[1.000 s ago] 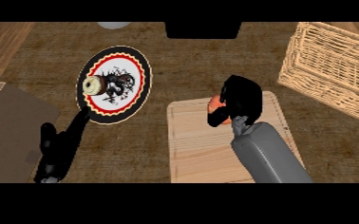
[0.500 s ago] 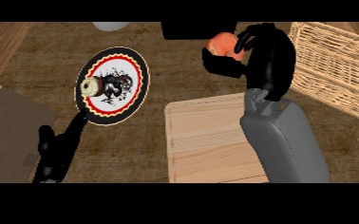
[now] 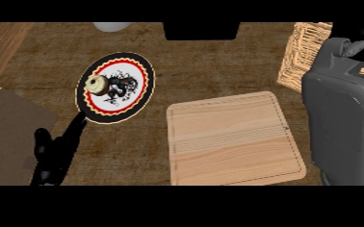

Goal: Pick the squash from the cutting board and place it in the basket

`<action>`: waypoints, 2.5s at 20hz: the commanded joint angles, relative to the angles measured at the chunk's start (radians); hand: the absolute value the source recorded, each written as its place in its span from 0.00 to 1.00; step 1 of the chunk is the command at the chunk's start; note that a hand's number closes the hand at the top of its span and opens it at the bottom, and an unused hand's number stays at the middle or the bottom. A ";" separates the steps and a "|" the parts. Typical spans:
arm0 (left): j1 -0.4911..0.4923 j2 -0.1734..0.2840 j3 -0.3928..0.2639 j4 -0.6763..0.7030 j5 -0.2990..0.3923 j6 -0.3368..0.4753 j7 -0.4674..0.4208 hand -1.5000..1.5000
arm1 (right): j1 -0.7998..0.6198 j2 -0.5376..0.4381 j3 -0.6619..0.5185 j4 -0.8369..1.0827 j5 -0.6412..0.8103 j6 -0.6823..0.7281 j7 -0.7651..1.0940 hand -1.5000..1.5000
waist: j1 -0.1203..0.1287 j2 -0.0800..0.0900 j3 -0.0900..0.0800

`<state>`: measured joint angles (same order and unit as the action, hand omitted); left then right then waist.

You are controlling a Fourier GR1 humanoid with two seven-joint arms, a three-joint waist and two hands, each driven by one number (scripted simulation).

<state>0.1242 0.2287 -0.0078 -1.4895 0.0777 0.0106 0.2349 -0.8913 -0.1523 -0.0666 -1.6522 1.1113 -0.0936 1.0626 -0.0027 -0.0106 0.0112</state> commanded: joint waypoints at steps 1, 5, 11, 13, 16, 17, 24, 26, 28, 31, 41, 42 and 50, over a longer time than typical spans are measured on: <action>0.058 -0.023 -0.025 0.039 -0.002 -0.009 0.030 0.50 | -0.094 -0.084 -0.121 0.048 -0.037 0.076 0.056 1.00 | 0.007 0.010 -0.012; 0.056 -0.045 -0.043 -0.006 -0.042 0.043 0.064 0.50 | -0.036 -0.163 -0.200 0.035 -0.103 0.118 -0.012 1.00 | 0.001 0.008 -0.010; 0.032 -0.015 -0.001 0.044 -0.008 -0.010 0.050 0.50 | -0.081 -0.287 -0.293 0.195 -0.167 0.154 -0.108 1.00 | 0.005 0.012 -0.011; 0.033 0.005 0.024 0.040 0.014 -0.033 0.056 0.50 | -0.061 -0.287 -0.288 0.227 -0.159 0.119 -0.130 1.00 | 0.008 0.012 -0.011; -0.016 -0.012 0.010 0.107 -0.025 -0.016 0.031 0.50 | -0.057 -0.272 -0.277 0.317 -0.149 0.049 -0.174 1.00 | 0.010 0.016 -0.012; 0.025 -0.025 -0.006 0.060 -0.020 -0.020 0.030 0.50 | -0.040 -0.291 -0.304 0.343 -0.170 0.036 -0.209 1.00 | 0.013 0.015 -0.011; 0.008 -0.036 0.004 0.063 -0.021 -0.010 0.051 0.50 | -0.023 -0.328 -0.440 0.538 -0.306 -0.098 -0.389 1.00 | 0.020 0.019 -0.010; 0.012 -0.046 0.002 0.077 -0.032 -0.002 0.031 0.50 | 0.067 -0.271 -0.471 0.474 -0.354 -0.166 -0.433 1.00 | 0.005 0.015 -0.010; 0.021 -0.026 0.020 0.101 -0.016 -0.037 0.002 0.50 | 0.052 -0.292 -0.493 0.521 -0.394 -0.152 -0.457 1.00 | 0.009 0.015 -0.011; -0.016 -0.013 0.017 0.052 -0.017 -0.037 0.088 0.50 | 0.072 -0.283 -0.491 0.577 -0.404 -0.217 -0.535 1.00 | 0.012 0.015 -0.010; 0.007 -0.052 -0.002 0.022 -0.039 -0.010 0.087 0.50 | 0.170 -0.403 -0.459 0.730 -0.302 -0.215 -0.563 1.00 | 0.010 0.015 -0.010; 0.044 -0.054 0.001 0.011 -0.039 -0.011 0.063 0.50 | 0.136 -0.440 -0.460 0.746 -0.319 -0.158 -0.548 1.00 | 0.014 0.013 -0.011; 0.035 -0.062 0.016 0.110 -0.055 -0.029 -0.035 0.50 | 0.202 -0.508 -0.476 0.707 -0.365 -0.145 -0.643 0.00 | 0.003 0.013 -0.012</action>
<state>0.1279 0.1872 0.0118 -1.4994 0.0216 0.0001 0.2376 -0.6947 -0.5946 -0.5185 -0.9587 0.7762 -0.2689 0.4565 0.0038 -0.0070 0.0099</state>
